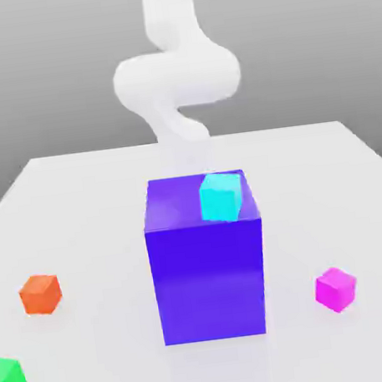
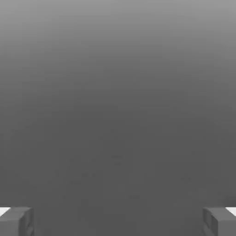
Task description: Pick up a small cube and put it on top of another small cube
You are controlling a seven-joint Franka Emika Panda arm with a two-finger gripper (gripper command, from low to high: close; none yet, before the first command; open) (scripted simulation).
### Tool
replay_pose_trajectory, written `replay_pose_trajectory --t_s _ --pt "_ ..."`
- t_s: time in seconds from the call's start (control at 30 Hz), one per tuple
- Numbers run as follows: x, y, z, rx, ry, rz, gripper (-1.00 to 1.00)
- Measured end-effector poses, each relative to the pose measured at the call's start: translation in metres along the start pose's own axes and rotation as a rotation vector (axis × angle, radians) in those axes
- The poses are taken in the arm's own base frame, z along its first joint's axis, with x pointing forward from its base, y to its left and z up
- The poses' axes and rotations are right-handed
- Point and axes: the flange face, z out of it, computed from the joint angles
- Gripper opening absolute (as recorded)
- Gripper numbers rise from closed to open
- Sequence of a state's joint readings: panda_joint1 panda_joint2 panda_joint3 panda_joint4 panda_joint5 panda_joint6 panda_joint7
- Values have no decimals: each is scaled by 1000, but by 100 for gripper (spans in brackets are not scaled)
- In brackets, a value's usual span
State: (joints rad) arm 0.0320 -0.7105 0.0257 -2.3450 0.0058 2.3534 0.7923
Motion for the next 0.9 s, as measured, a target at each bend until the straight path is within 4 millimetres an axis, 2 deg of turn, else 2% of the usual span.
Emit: replay_pose_trajectory --t_s 0.1,0.2,0.3,0.4,0.53,0.6,0.7,0.9 --pt "-37 -11 73 -49 -96 -70 0" --pt "-83 -14 136 -95 -187 -141 0" --pt "-136 -9 191 -141 -276 -215 0" --pt "-193 3 237 -187 -363 -291 0" --pt "-274 33 283 -249 -478 -395 0" --pt "-320 50 298 -275 -539 -462 0" --pt "-376 86 315 -323 -621 -539 0" --pt "-413 121 359 -339 -646 -550 0"
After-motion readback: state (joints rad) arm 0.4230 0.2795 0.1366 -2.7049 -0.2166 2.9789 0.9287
